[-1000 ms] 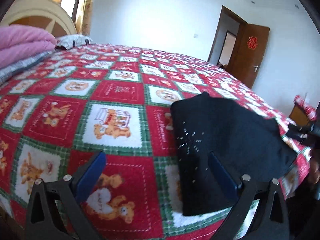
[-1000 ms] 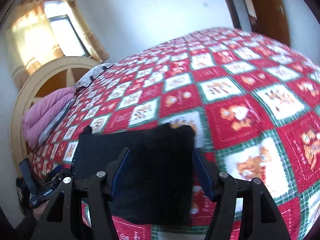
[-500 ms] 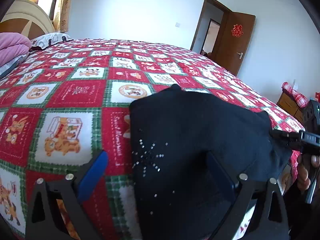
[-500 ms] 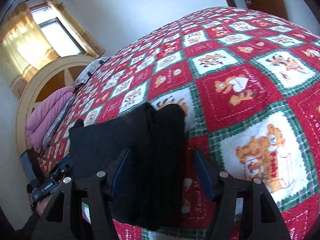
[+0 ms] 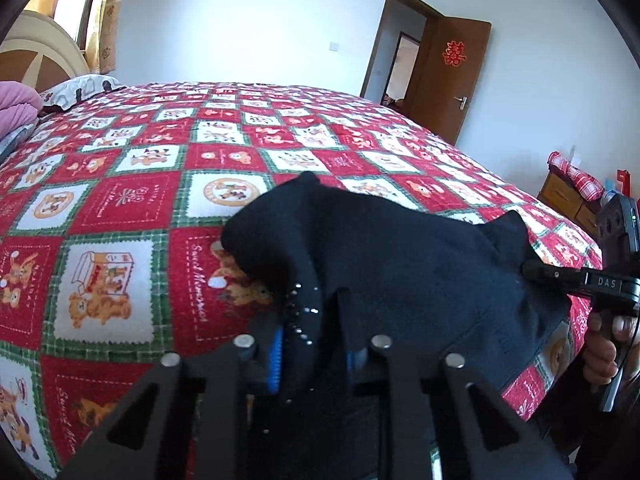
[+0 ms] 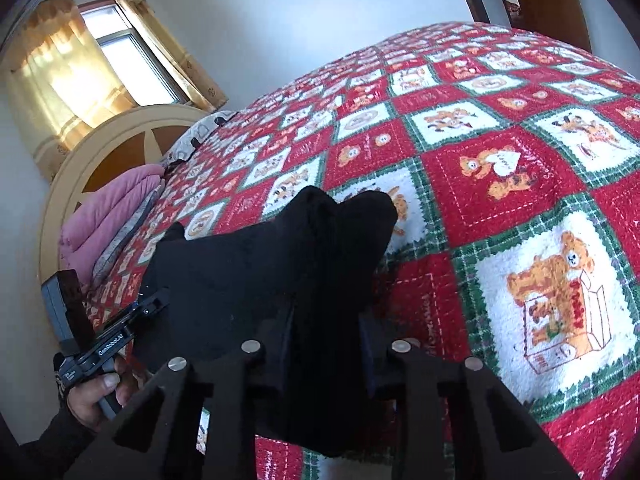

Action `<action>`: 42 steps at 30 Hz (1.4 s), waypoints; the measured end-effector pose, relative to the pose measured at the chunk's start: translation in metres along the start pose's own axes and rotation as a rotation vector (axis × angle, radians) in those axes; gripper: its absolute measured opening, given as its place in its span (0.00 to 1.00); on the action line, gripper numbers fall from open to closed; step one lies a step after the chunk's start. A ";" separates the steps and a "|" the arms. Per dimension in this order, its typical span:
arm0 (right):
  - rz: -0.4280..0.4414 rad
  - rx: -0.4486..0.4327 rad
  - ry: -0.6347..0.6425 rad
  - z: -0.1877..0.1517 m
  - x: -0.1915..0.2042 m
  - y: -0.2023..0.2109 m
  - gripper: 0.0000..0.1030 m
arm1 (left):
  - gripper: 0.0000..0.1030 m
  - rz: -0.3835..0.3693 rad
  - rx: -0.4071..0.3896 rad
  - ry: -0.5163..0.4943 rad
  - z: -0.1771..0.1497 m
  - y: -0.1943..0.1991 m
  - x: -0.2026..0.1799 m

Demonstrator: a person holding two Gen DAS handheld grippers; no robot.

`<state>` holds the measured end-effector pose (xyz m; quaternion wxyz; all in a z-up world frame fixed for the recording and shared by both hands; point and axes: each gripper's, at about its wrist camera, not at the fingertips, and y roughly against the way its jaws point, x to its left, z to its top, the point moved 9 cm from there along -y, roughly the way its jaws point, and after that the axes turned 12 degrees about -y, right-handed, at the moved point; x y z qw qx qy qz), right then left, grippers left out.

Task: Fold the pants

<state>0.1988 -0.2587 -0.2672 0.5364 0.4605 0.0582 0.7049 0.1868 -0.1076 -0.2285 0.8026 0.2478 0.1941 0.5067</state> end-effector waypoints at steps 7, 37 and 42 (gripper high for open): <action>-0.011 -0.068 0.077 -0.002 0.020 0.016 0.26 | 0.17 0.006 -0.018 -0.008 0.003 0.008 0.000; 0.113 0.001 0.334 0.063 0.214 -0.110 0.25 | 0.15 0.296 -0.114 0.120 0.036 0.071 0.170; 0.125 0.024 0.372 0.064 0.246 -0.145 0.25 | 0.15 0.344 -0.109 0.167 0.027 0.074 0.202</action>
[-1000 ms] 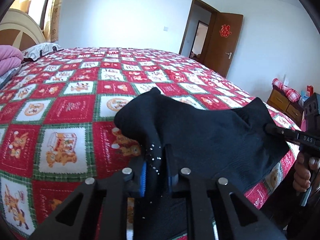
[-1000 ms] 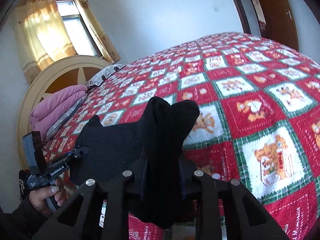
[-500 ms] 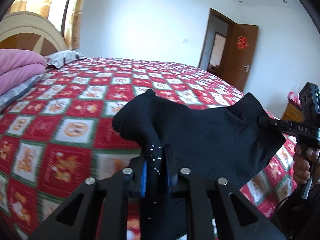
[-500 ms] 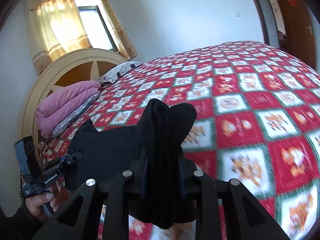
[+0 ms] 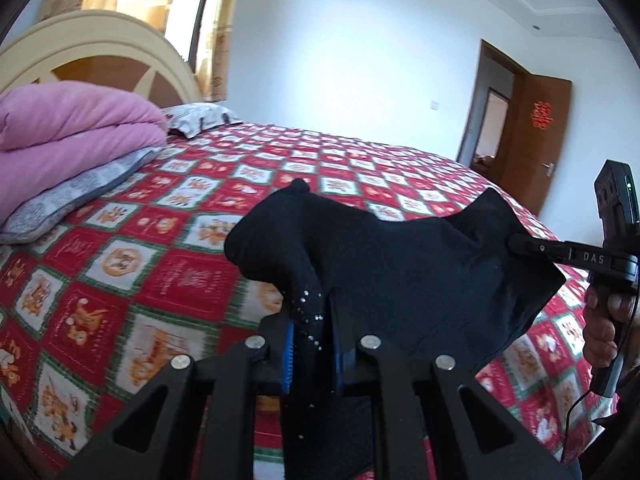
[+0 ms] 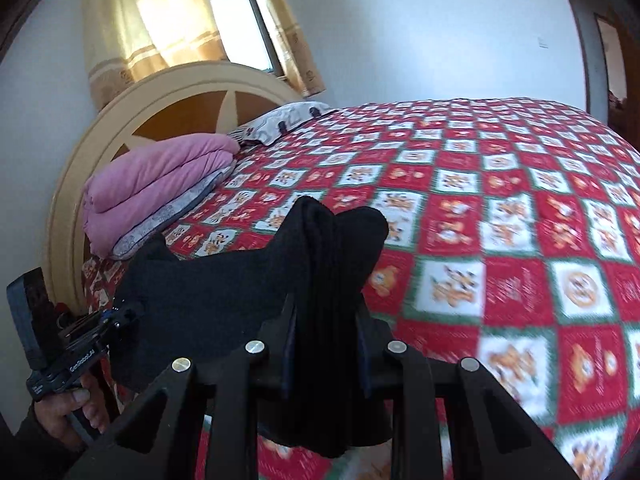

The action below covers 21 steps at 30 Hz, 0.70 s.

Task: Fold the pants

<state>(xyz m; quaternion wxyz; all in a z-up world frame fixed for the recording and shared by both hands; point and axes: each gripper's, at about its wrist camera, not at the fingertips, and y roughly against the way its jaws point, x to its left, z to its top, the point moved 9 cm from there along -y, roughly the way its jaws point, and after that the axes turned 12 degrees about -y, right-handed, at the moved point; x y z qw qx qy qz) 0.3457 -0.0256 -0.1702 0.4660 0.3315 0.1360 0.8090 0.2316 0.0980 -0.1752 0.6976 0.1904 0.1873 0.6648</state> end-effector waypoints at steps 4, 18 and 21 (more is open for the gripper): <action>0.013 0.021 0.031 0.009 0.021 -0.031 0.25 | 0.15 0.037 0.004 0.027 -0.003 -0.004 0.022; 0.023 0.105 0.035 0.008 0.038 -0.113 0.25 | 0.16 0.096 0.071 0.062 -0.032 -0.031 0.059; 0.017 0.141 0.014 0.004 0.027 -0.126 0.25 | 0.23 0.109 0.082 0.050 -0.037 -0.034 0.057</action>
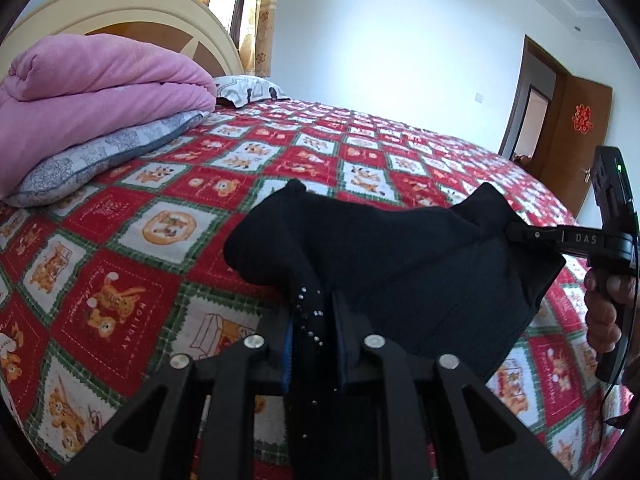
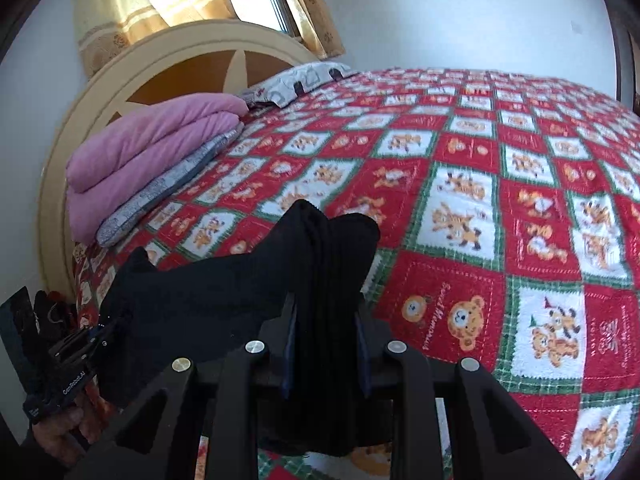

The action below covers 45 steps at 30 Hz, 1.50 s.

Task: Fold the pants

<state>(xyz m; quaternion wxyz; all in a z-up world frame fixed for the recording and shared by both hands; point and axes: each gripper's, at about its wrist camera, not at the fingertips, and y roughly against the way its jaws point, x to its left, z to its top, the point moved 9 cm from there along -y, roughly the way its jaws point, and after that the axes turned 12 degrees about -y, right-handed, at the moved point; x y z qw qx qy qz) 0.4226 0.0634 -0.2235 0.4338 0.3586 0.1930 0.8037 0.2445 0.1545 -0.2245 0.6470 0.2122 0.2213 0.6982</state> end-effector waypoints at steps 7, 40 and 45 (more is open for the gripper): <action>0.006 0.055 -0.056 -0.008 -0.015 -0.006 0.29 | 0.37 0.014 0.031 0.000 -0.009 -0.006 0.000; -0.203 -0.164 -0.069 -0.092 0.008 0.159 0.73 | 0.88 0.039 -0.089 0.105 -0.007 0.109 -0.006; -0.219 -0.198 -0.031 -0.107 0.023 0.190 0.73 | 0.88 0.027 -0.146 0.073 0.007 0.131 -0.022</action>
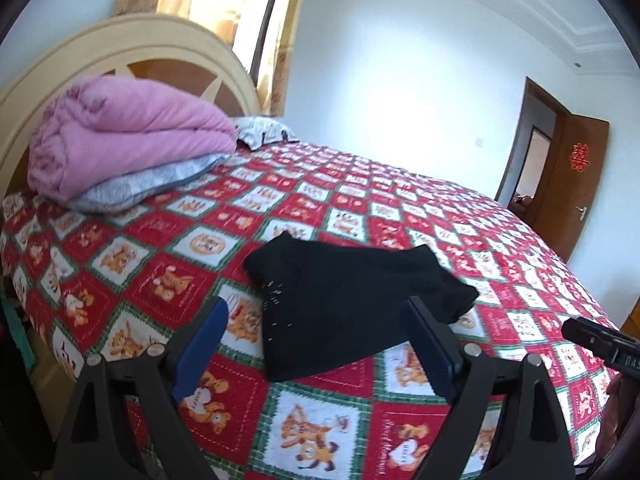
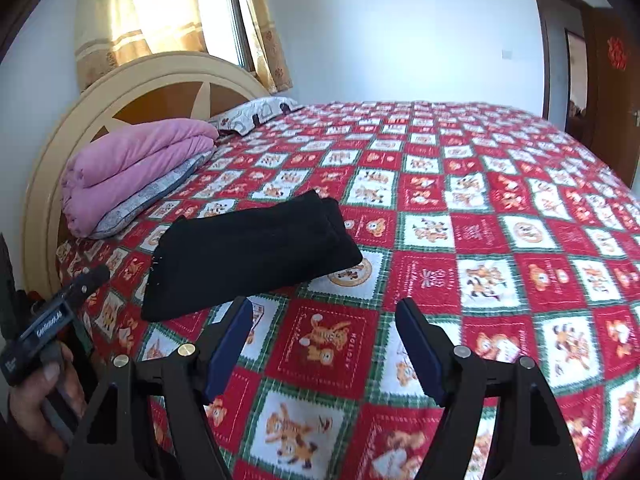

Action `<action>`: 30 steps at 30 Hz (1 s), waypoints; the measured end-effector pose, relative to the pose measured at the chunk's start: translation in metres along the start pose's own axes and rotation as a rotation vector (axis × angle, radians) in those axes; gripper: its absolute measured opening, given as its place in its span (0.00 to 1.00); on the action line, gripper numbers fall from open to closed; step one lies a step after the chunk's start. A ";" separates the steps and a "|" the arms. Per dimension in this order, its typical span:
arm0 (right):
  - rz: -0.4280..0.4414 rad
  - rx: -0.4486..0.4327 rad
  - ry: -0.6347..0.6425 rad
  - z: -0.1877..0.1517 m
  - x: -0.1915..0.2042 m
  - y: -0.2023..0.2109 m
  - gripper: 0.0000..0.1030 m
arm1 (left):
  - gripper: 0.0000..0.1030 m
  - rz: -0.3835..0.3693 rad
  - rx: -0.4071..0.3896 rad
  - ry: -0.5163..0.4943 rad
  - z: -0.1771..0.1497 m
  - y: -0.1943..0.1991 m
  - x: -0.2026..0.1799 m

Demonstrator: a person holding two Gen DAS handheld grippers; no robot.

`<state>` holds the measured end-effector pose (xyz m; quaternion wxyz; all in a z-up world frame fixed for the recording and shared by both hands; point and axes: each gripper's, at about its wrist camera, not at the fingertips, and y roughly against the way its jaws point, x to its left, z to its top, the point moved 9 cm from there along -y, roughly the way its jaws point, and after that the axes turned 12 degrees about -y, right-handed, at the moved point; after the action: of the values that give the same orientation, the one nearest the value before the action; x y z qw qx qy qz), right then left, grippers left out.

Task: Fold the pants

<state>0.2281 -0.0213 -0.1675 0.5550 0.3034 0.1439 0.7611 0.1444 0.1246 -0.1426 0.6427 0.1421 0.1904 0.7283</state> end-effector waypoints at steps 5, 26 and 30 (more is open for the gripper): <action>-0.011 -0.057 -0.007 -0.001 -0.001 0.036 0.73 | 0.92 -0.037 -0.019 -0.017 0.006 0.011 -0.016; -0.014 -0.205 0.064 -0.003 0.015 0.119 0.73 | 0.95 -0.075 -0.136 -0.070 0.038 0.059 -0.049; -0.025 -0.205 0.040 -0.003 0.008 0.120 0.73 | 0.95 -0.074 -0.134 -0.073 0.038 0.059 -0.050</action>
<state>0.1339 -0.0544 -0.1003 0.5897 0.2280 0.0800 0.7706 0.1159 0.0727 -0.0802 0.6836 0.1179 0.1227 0.7097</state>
